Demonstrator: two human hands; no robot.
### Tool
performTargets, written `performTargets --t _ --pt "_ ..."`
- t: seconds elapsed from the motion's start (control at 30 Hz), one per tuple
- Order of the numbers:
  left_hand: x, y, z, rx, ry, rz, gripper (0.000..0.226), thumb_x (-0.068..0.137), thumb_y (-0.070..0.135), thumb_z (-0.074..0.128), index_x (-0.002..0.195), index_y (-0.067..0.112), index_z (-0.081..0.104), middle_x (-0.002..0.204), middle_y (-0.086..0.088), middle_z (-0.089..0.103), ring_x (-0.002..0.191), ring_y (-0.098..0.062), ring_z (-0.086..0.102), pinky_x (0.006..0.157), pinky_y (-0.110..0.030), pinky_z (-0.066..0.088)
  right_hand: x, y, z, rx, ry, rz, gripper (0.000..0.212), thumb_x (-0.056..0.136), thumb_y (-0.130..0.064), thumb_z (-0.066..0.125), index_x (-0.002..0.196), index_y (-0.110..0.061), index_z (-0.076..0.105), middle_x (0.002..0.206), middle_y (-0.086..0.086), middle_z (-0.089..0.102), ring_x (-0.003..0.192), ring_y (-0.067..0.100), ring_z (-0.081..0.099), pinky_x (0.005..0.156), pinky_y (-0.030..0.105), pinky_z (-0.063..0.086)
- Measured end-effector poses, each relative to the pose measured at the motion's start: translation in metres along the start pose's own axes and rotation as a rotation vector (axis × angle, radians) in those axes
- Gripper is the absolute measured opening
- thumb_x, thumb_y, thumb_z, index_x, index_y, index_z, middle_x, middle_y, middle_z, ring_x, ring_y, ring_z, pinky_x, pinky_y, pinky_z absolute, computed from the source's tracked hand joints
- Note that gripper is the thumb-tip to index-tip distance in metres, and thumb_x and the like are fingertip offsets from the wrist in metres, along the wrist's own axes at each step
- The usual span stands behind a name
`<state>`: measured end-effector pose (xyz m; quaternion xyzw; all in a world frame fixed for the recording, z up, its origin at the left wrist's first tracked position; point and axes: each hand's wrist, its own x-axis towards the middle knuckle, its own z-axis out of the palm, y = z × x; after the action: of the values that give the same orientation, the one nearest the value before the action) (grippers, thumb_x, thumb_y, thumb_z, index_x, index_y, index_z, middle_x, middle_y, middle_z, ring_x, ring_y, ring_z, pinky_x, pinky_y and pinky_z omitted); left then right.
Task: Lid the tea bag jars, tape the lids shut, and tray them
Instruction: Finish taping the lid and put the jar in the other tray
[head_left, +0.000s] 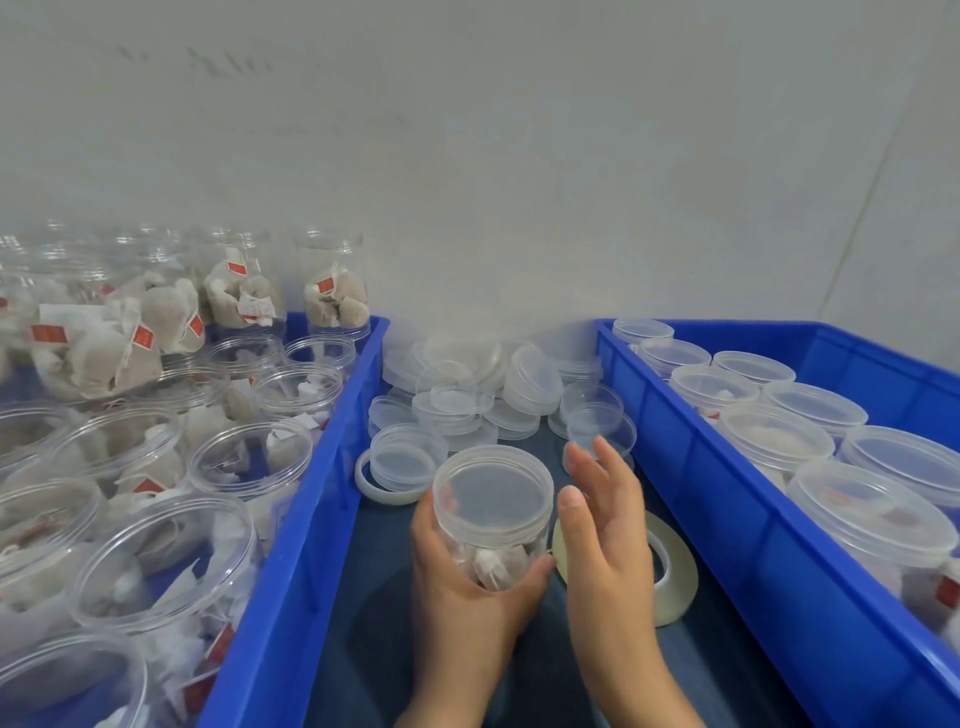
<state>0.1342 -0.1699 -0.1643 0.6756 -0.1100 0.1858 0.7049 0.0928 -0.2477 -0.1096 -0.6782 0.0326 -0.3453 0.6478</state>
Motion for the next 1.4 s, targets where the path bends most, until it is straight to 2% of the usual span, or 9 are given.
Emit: performTargets --t 0.13,0.23,0.43,0.63,0.83,1.03,1.23,1.3,1.4 --pt "-0.001 0.004 -0.001 0.005 0.006 0.005 0.096 0.034 0.045 0.082 0.119 0.051 0.037 0.119 0.024 0.054 0.109 0.012 0.051 0.082 -0.002 0.04 0.002 0.002 -0.003 -0.017 0.147 -0.053 0.027 0.094 -0.03 0.049 0.12 -0.038 0.049 0.087 -0.019 0.071 0.091 -0.008 0.061 0.079 0.007 0.041" --pt "-0.002 0.004 -0.001 0.025 0.003 -0.002 0.1 0.035 0.047 0.079 0.125 0.045 0.035 0.123 0.019 0.052 0.111 0.013 0.048 0.083 0.002 0.035 0.003 -0.001 -0.008 0.03 0.306 -0.088 0.021 0.096 -0.014 0.048 0.106 -0.031 0.054 0.066 -0.007 0.067 0.065 -0.002 0.061 0.062 0.004 0.043" --pt "-0.001 -0.001 -0.001 0.044 -0.014 -0.012 0.106 0.036 0.037 0.087 0.13 0.037 0.037 0.126 0.016 0.052 0.114 0.005 0.051 0.092 -0.021 0.046 -0.001 0.004 -0.002 0.01 -0.036 0.047 0.04 0.09 -0.034 0.051 0.124 -0.052 0.042 0.114 -0.03 0.061 0.11 -0.01 0.053 0.088 0.016 0.041" --pt "-0.003 0.003 -0.002 0.029 -0.013 -0.016 0.099 0.035 0.051 0.077 0.123 0.053 0.031 0.126 0.019 0.05 0.115 0.009 0.047 0.09 -0.007 0.038 0.001 -0.002 -0.009 0.013 0.298 -0.095 0.026 0.098 -0.013 0.042 0.103 -0.032 0.06 0.058 0.001 0.066 0.094 0.003 0.065 0.069 0.01 0.048" --pt "-0.001 0.001 -0.001 0.025 -0.016 0.01 0.1 0.035 0.043 0.085 0.122 0.05 0.036 0.125 0.017 0.053 0.115 0.002 0.051 0.095 -0.026 0.046 -0.002 0.002 0.0 0.023 -0.011 0.03 0.04 0.087 -0.036 0.05 0.123 -0.053 0.044 0.114 -0.032 0.06 0.11 -0.012 0.052 0.085 0.01 0.041" --pt "-0.003 0.001 -0.001 0.035 0.001 0.013 0.096 0.035 0.049 0.078 0.118 0.063 0.031 0.122 0.026 0.049 0.112 0.012 0.047 0.085 -0.003 0.038 -0.002 -0.005 -0.007 0.083 0.351 -0.1 0.028 0.098 -0.006 0.04 0.108 -0.019 0.064 0.051 -0.001 0.06 0.069 0.004 0.067 0.058 0.008 0.047" --pt "-0.001 -0.003 -0.001 0.022 -0.007 0.015 0.102 0.036 0.041 0.087 0.123 0.051 0.036 0.121 0.024 0.052 0.112 0.009 0.05 0.089 -0.014 0.044 -0.005 0.002 0.001 -0.008 0.087 -0.021 0.04 0.093 -0.021 0.05 0.119 -0.052 0.048 0.107 -0.025 0.066 0.085 -0.012 0.06 0.075 0.01 0.044" --pt "-0.002 -0.002 -0.001 0.036 -0.003 0.021 0.1 0.036 0.043 0.086 0.122 0.052 0.035 0.122 0.023 0.052 0.112 0.009 0.05 0.089 -0.016 0.044 -0.004 0.001 0.0 -0.022 0.152 -0.021 0.032 0.093 -0.024 0.049 0.116 -0.044 0.055 0.093 -0.02 0.071 0.091 -0.01 0.061 0.077 0.01 0.045" --pt "-0.003 0.001 -0.001 0.041 0.0 0.021 0.097 0.035 0.051 0.078 0.119 0.062 0.03 0.123 0.027 0.048 0.113 0.013 0.046 0.088 -0.011 0.039 0.0 -0.003 -0.007 0.061 0.366 -0.066 0.022 0.097 -0.012 0.043 0.103 -0.018 0.063 0.059 0.0 0.067 0.066 0.001 0.064 0.059 0.008 0.046"
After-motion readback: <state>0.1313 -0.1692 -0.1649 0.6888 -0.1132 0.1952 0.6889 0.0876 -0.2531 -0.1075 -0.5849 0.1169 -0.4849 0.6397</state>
